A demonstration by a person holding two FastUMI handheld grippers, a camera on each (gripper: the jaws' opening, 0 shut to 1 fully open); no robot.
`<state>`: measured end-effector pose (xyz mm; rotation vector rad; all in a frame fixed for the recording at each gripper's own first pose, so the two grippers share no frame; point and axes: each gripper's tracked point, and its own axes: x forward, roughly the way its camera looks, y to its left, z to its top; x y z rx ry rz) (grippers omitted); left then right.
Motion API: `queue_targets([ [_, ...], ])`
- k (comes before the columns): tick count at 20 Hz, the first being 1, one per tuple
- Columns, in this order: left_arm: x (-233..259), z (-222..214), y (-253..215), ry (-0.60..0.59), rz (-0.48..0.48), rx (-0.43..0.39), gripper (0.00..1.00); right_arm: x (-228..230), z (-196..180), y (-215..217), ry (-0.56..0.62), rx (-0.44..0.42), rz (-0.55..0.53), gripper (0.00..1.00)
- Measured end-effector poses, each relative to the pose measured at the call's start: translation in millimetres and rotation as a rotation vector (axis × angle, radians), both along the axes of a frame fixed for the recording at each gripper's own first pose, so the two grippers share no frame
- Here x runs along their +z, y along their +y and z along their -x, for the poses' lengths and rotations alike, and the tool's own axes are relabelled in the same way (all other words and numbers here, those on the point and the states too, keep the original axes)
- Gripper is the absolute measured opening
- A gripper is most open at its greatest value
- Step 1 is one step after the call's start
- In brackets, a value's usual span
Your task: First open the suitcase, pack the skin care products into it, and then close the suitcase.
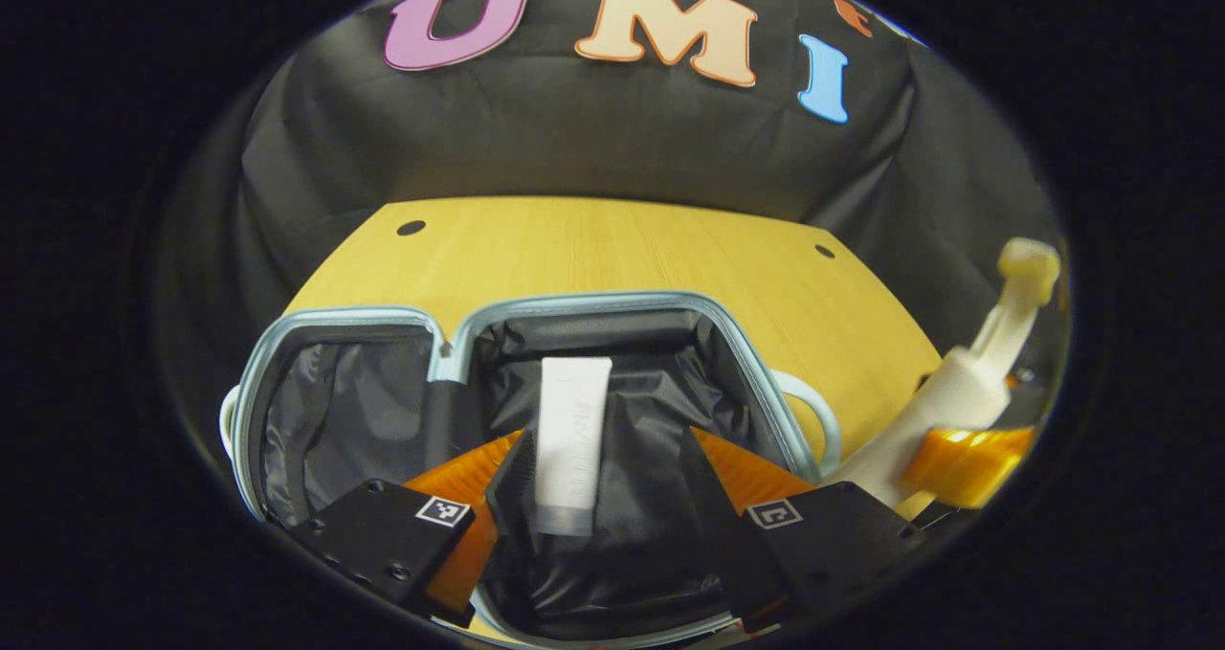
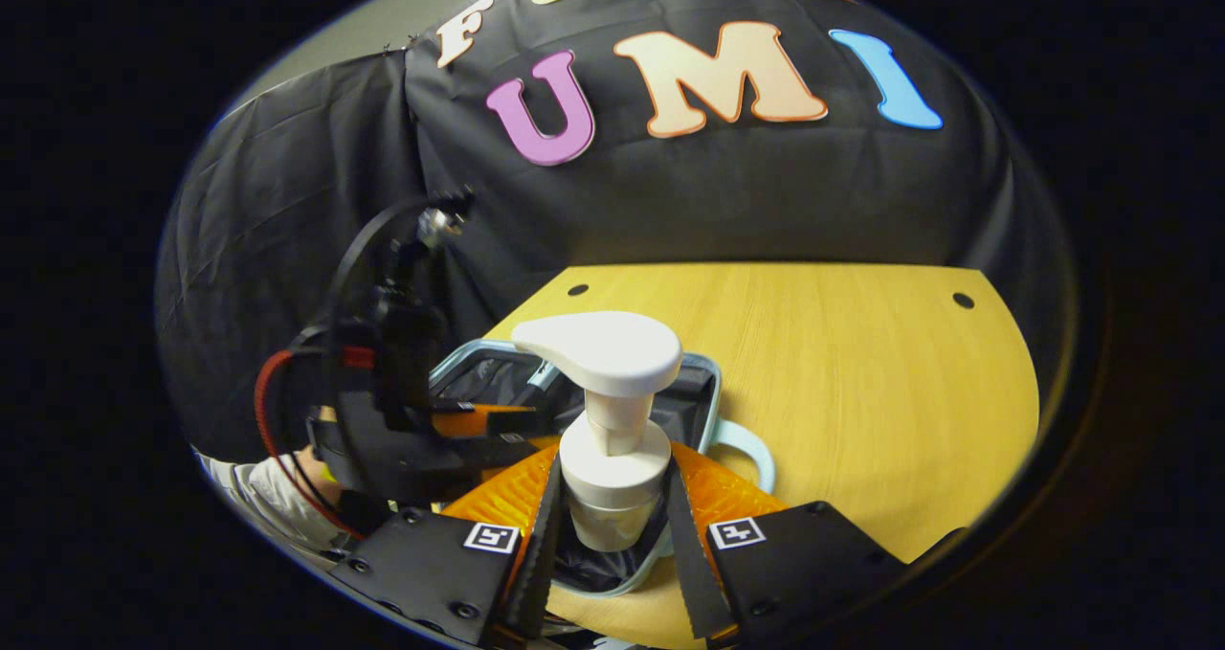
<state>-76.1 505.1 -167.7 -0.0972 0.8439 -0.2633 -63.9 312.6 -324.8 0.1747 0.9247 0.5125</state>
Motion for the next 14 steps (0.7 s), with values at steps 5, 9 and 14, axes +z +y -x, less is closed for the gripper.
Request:
queue_targets([
  [5, 14, 2, 54, -0.030, 0.023, 0.067, 0.89, -56, 12, 19, 0.122, -0.052, 0.087, 0.57],
  [9, 12, 13, 97, -0.019, -0.003, 0.116, 0.90, -85, 10, 38, 0.193, -0.121, 0.085, 0.56],
  [14, 13, 22, 151, -0.019, -0.031, 0.184, 0.90, -113, -10, 35, 0.196, -0.222, 0.164, 0.60],
])
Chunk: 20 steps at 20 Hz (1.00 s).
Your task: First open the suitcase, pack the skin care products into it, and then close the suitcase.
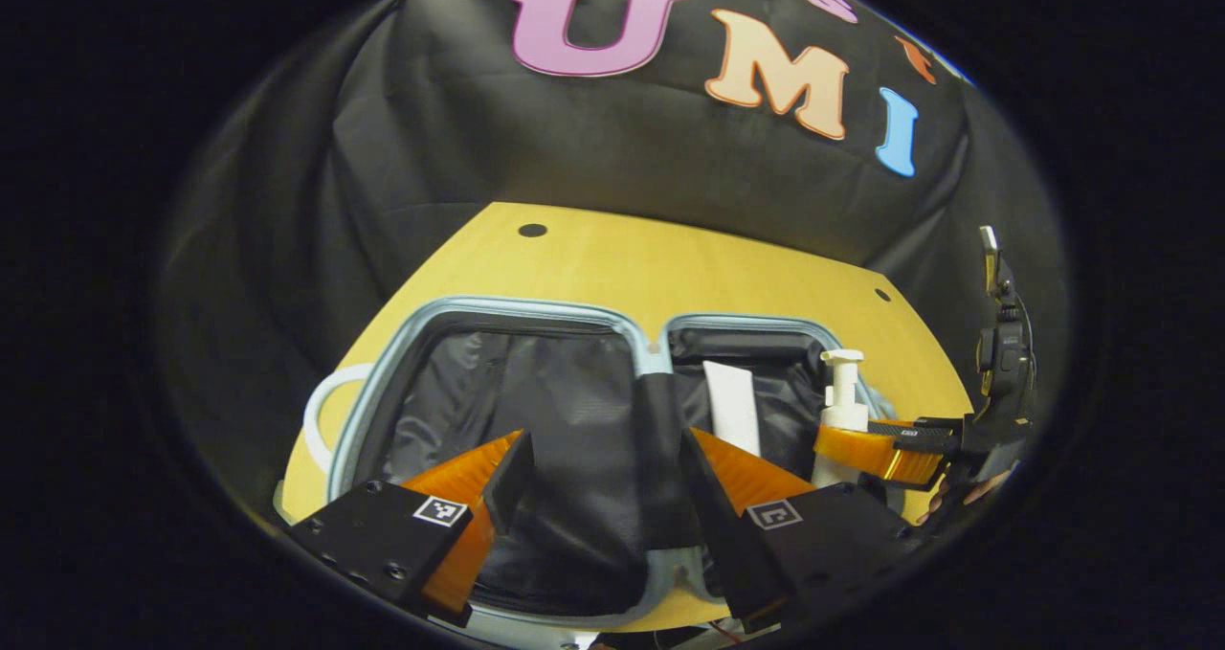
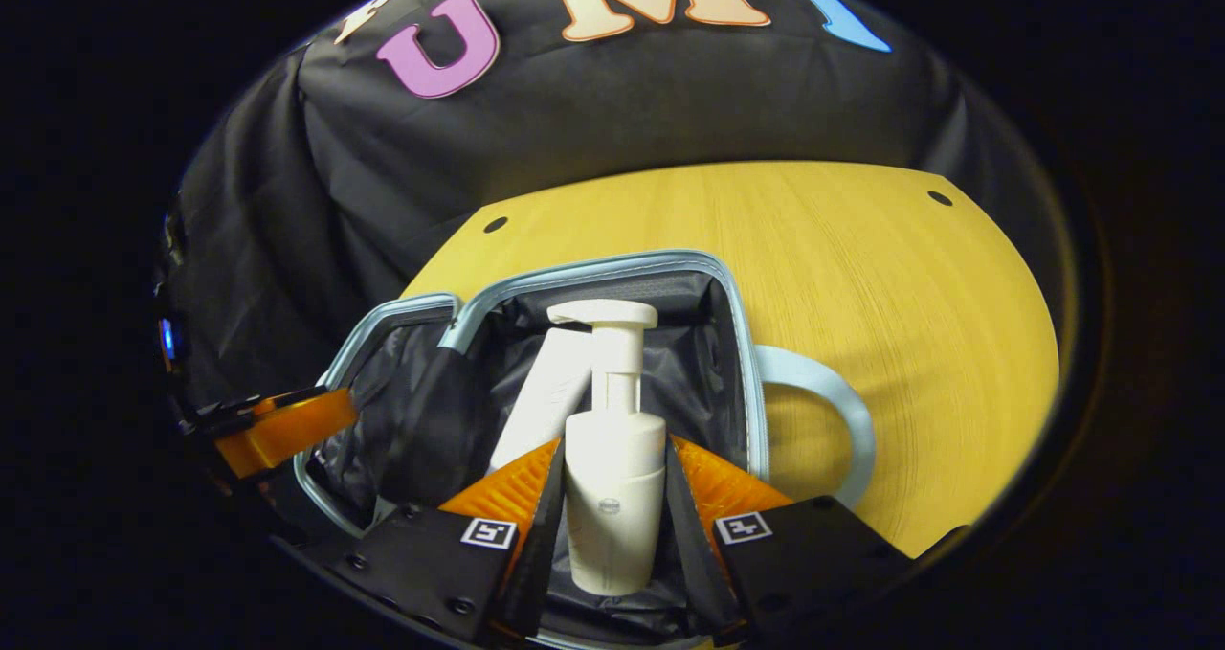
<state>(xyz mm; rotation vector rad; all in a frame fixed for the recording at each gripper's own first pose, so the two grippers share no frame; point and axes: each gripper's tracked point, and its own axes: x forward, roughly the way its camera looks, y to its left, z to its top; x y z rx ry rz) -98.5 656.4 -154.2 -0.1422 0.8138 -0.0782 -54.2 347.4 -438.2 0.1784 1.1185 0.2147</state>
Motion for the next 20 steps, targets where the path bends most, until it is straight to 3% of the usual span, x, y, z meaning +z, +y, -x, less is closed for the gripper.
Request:
queue_targets([
  [1, 1, 1, 13, -0.001, -0.009, 0.017, 0.90, 3, -2, 3, -0.005, -0.016, -0.010, 0.55],
  [2, 2, 2, 27, -0.002, -0.016, 0.031, 0.90, 3, -6, 7, -0.010, -0.025, -0.022, 0.61],
  [3, 2, 2, 42, -0.001, -0.026, 0.051, 0.90, 7, -5, 11, -0.012, -0.029, -0.029, 0.74],
  [4, 2, 1, 59, 0.000, -0.036, 0.073, 0.90, 8, -5, 14, -0.008, -0.032, -0.031, 0.73],
  [6, 1, -5, 91, -0.007, -0.063, 0.119, 0.90, 14, -7, 19, -0.023, -0.036, -0.037, 0.97],
  [10, 0, -16, 151, -0.009, -0.092, 0.204, 0.90, 38, -8, 29, -0.057, -0.027, -0.060, 0.98],
  [11, -1, -18, 166, -0.008, -0.105, 0.223, 0.90, 45, -9, 32, -0.070, -0.026, -0.066, 0.94],
  [13, -6, -20, 193, 0.006, -0.132, 0.249, 0.90, 59, -14, 33, -0.108, -0.018, -0.067, 0.98],
  [15, -16, -22, 211, 0.028, -0.144, 0.269, 0.90, 66, -18, 33, -0.138, -0.005, -0.053, 0.93],
  [16, -22, -24, 218, 0.042, -0.141, 0.276, 0.90, 68, -20, 33, -0.146, -0.001, -0.046, 0.98],
  [20, -50, -19, 233, 0.126, -0.132, 0.297, 0.90, 71, -20, 27, -0.149, -0.011, -0.029, 0.98],
])
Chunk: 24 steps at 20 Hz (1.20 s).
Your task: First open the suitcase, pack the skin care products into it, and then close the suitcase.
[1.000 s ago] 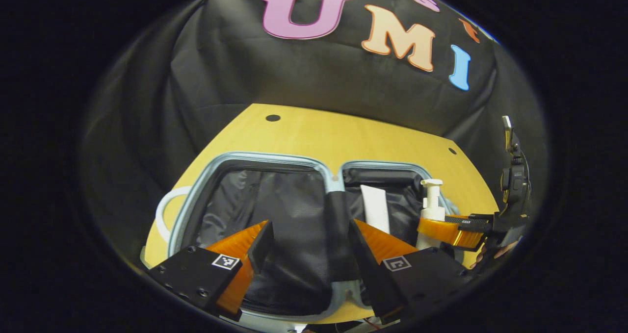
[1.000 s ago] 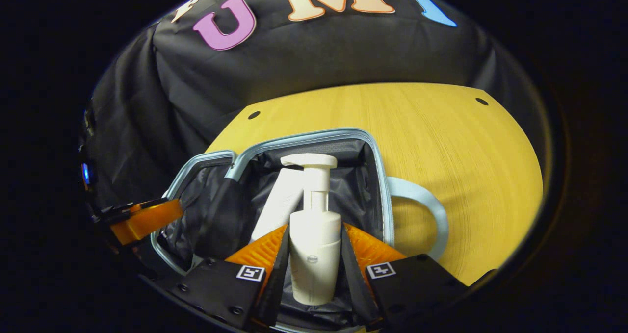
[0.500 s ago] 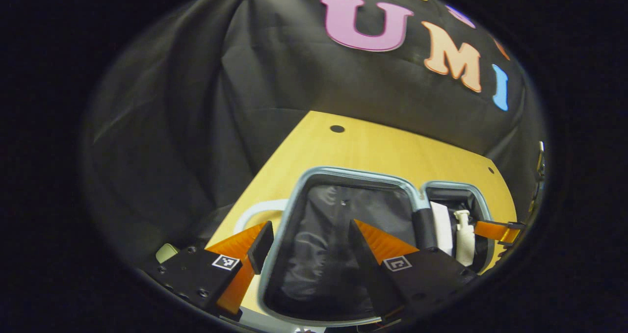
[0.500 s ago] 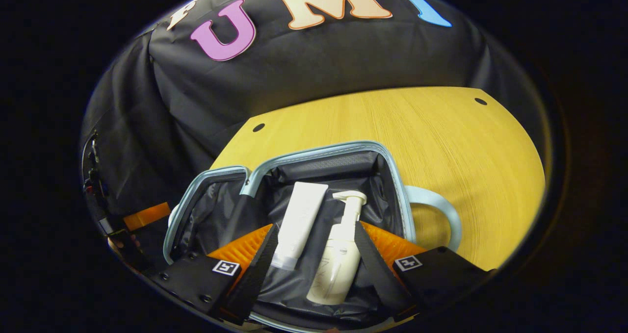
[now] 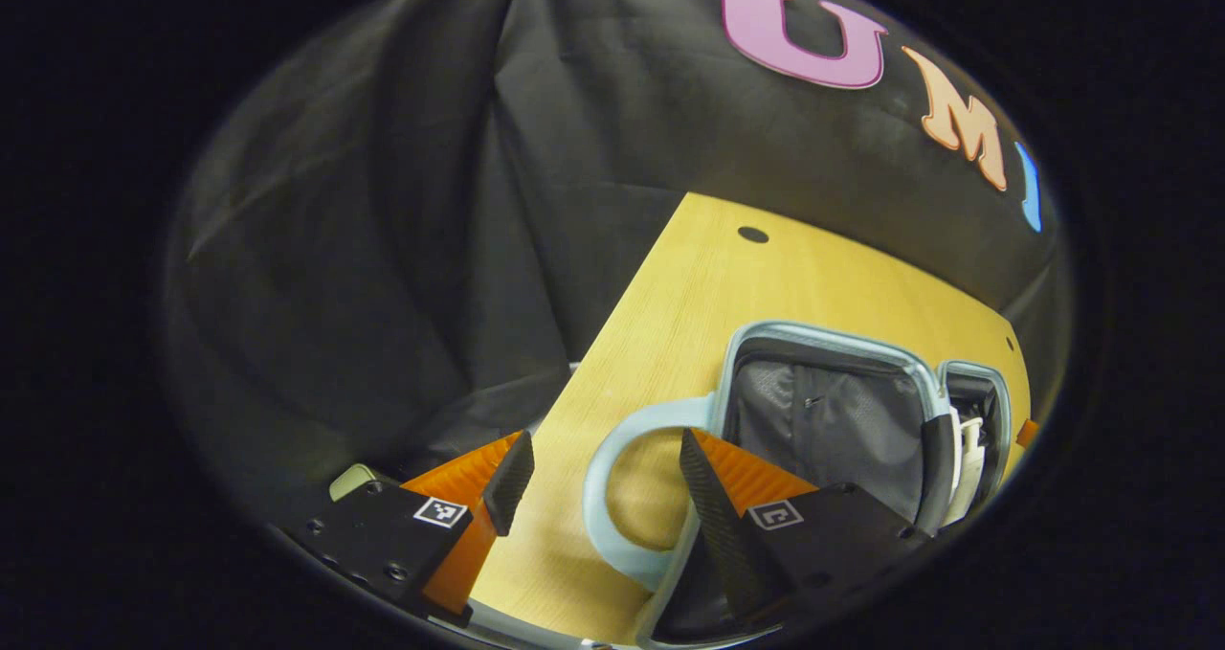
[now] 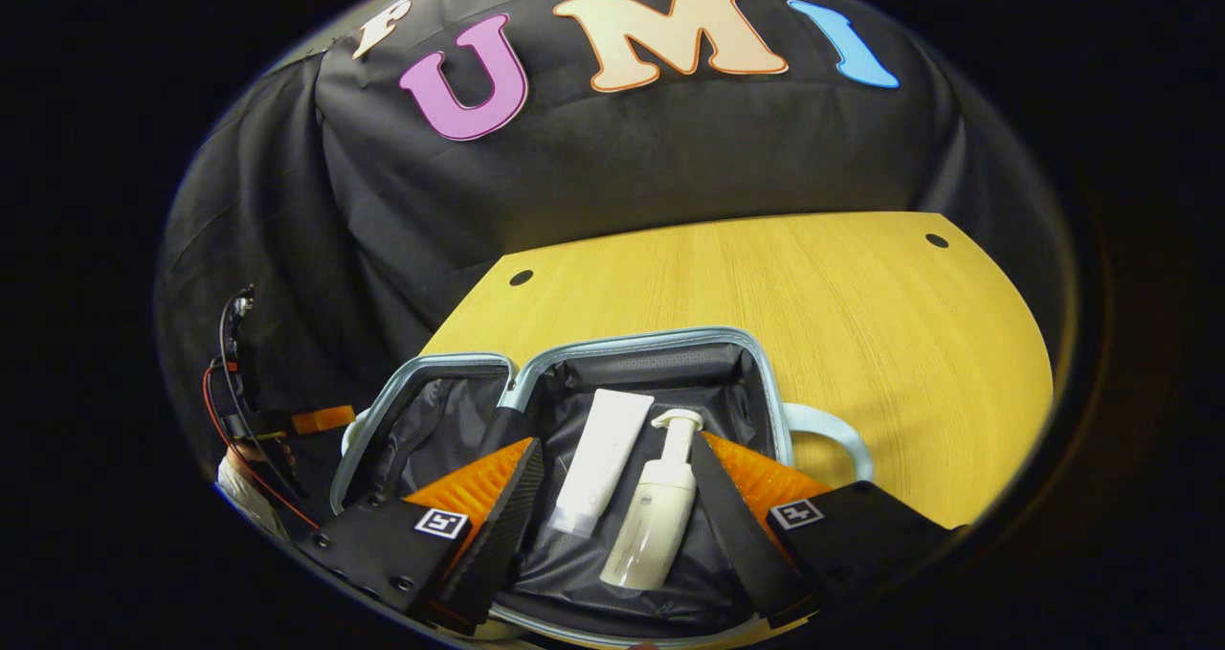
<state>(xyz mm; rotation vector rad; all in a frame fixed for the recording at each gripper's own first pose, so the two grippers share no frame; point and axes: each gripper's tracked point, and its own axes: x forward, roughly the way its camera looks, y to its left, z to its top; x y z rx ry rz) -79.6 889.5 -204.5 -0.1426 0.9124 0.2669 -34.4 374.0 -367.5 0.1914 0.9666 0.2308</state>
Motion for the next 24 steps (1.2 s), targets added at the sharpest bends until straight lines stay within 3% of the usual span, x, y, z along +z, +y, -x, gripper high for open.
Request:
queue_targets([
  [3, -23, 8, 12, 0.066, 0.023, -0.001, 0.90, 2, -1, -5, 0.000, -0.002, 0.012, 0.98],
  [6, -42, 19, 20, 0.137, 0.053, 0.007, 0.82, 5, -5, -10, -0.007, -0.017, 0.015, 0.98],
  [7, -46, 20, 18, 0.141, 0.094, 0.009, 0.74, 7, -6, -12, -0.016, -0.020, 0.016, 0.98],
  [10, -54, 15, 0, 0.135, 0.178, 0.035, 0.36, 10, -7, -19, -0.034, -0.018, 0.029, 0.98],
  [12, -47, 15, -1, 0.147, 0.138, 0.002, 0.15, 14, -6, -26, -0.052, -0.021, 0.036, 0.98],
  [13, -35, 8, -3, 0.104, 0.118, -0.025, 0.11, 15, -6, -29, -0.062, -0.025, 0.039, 0.99],
  [17, 19, 4, -6, 0.069, 0.011, -0.122, 0.04, 19, 0, -36, -0.072, -0.008, 0.027, 0.98],
  [24, 118, -1, -59, -0.091, 0.033, -0.168, 0.02, 33, -3, -36, -0.120, 0.079, -0.016, 0.98],
])
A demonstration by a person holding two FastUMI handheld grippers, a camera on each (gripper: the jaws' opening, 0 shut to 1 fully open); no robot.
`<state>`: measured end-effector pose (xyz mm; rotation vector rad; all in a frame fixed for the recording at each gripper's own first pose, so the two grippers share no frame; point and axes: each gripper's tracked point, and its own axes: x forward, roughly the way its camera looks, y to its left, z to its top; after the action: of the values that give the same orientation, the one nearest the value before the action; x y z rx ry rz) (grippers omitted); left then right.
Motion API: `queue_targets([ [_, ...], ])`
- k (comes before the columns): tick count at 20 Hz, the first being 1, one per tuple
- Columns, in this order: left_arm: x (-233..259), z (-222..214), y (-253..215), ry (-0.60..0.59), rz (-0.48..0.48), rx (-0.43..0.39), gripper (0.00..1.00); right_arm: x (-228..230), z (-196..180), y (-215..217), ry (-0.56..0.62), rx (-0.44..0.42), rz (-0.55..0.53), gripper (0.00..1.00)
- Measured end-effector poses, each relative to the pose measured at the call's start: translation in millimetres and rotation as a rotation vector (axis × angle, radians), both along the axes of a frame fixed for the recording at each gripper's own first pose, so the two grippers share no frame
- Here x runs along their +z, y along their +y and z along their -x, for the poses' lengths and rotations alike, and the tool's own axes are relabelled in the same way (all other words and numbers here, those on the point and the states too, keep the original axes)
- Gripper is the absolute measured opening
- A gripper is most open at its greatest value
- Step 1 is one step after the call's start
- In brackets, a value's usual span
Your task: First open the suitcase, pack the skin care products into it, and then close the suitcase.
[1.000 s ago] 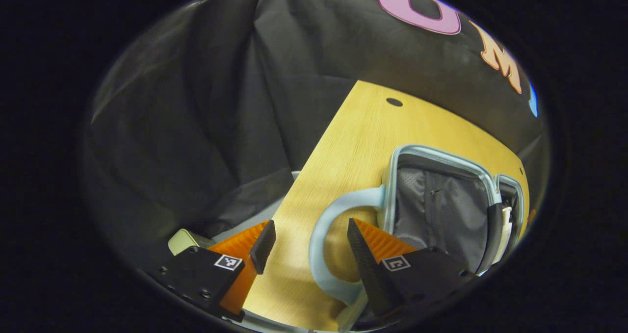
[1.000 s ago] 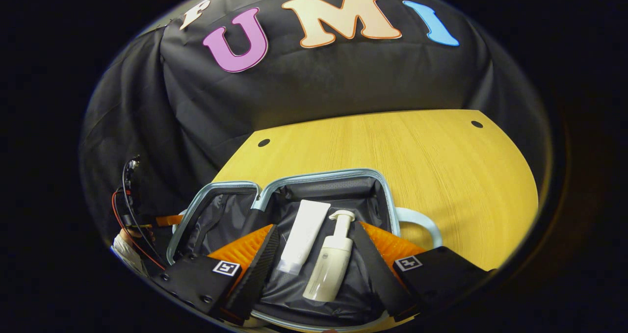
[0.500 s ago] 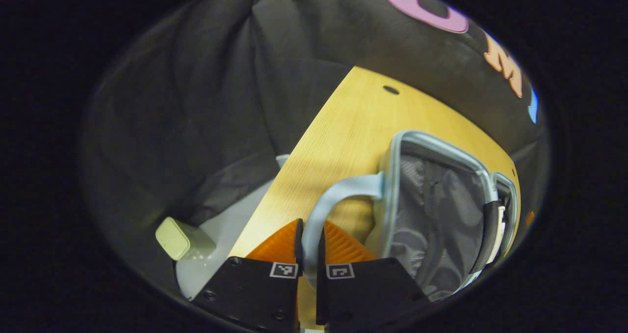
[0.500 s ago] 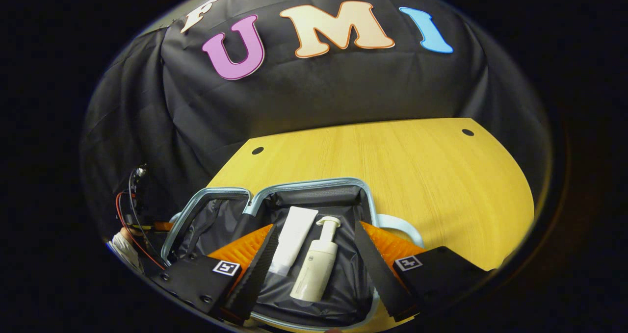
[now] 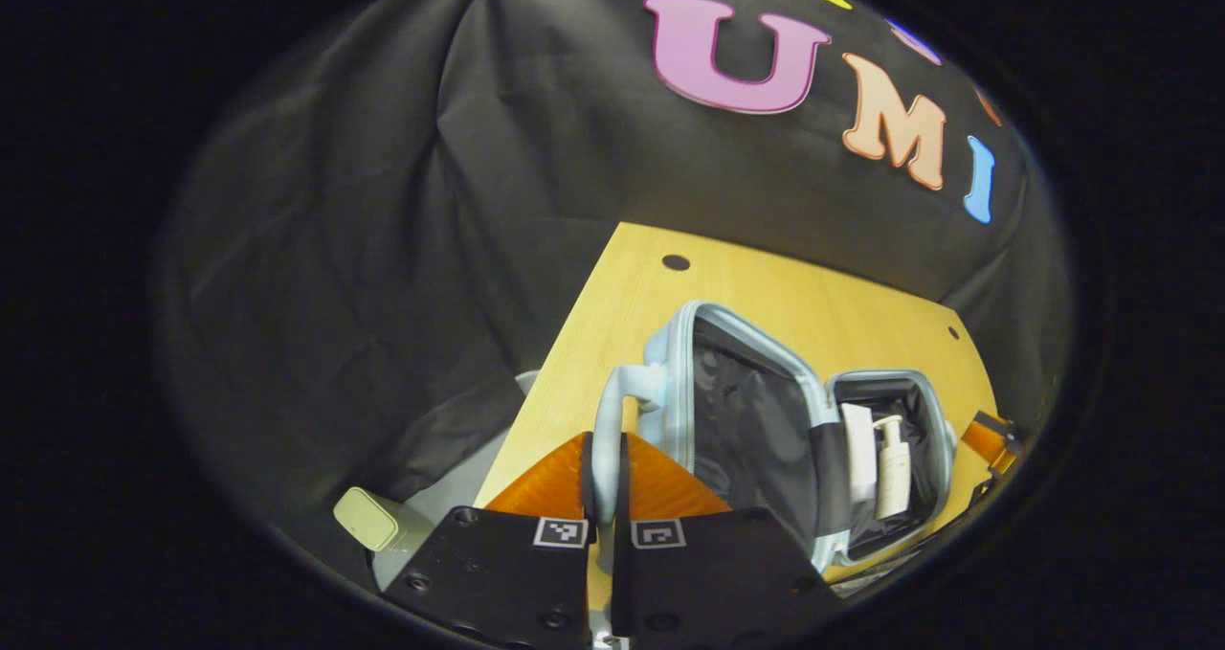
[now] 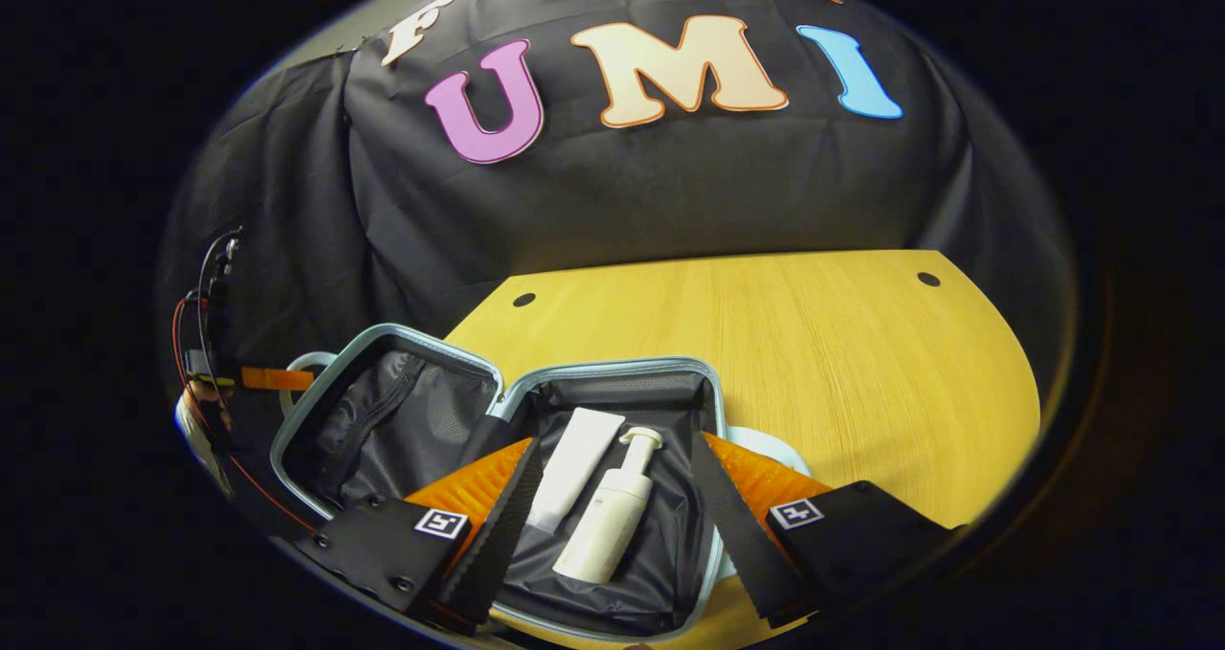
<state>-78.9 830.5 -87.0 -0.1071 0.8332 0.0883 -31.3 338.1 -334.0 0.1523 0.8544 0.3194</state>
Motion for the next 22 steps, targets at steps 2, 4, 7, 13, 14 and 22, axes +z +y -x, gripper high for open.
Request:
queue_targets([
  [2, 21, -1, -20, -0.032, -0.030, -0.032, 0.02, 5, 0, -3, -0.011, 0.024, -0.011, 0.98],
  [4, 48, -2, -45, -0.061, -0.065, -0.073, 0.02, 12, 2, -12, -0.026, 0.038, -0.028, 0.93],
  [7, 76, -6, -75, -0.094, -0.073, -0.103, 0.02, 19, 1, -32, -0.045, 0.041, -0.034, 0.98],
  [13, 110, -17, -145, -0.164, -0.018, -0.170, 0.02, 35, -7, -79, -0.082, 0.003, -0.047, 0.99],
  [14, 116, -20, -160, -0.178, -0.001, -0.193, 0.02, 37, -9, -87, -0.090, -0.005, -0.044, 0.98],
  [22, 132, -31, -273, -0.228, 0.138, -0.346, 0.02, 47, -7, -143, -0.111, -0.057, -0.027, 0.98],
])
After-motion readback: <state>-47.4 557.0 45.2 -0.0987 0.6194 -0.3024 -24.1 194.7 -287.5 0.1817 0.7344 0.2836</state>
